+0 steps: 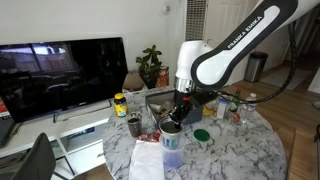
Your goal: Remove both cups in the shoe box at the same time and place them on the table then pick up the gray cup and stack it into the clear cup
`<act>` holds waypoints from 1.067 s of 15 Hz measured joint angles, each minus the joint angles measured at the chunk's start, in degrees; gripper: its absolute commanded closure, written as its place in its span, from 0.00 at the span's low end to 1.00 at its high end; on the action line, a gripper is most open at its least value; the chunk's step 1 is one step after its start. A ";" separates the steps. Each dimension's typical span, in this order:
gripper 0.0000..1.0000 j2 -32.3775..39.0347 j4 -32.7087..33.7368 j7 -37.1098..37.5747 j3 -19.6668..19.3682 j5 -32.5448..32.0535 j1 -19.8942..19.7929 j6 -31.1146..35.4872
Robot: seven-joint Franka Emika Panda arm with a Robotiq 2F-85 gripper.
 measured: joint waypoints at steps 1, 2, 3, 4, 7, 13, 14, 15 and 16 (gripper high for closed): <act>0.61 1.01 0.73 0.56 -0.24 -0.08 0.18 0.00; 0.55 1.87 1.40 1.16 -0.43 -0.09 0.36 0.00; 0.46 2.57 1.92 1.60 -0.52 -0.09 0.50 0.00; 0.39 3.03 2.44 1.93 -0.55 -0.09 0.62 0.00; 0.17 3.13 3.32 2.51 -0.55 -0.08 0.93 0.00; 0.00 -0.24 3.25 6.20 -0.59 0.02 1.29 0.00; 0.00 -1.24 2.96 6.80 -0.58 0.15 1.35 -0.04; 0.00 -2.36 2.57 7.45 -0.57 0.27 1.39 -0.07; 0.00 -3.54 2.10 8.18 -0.57 0.29 1.41 -0.09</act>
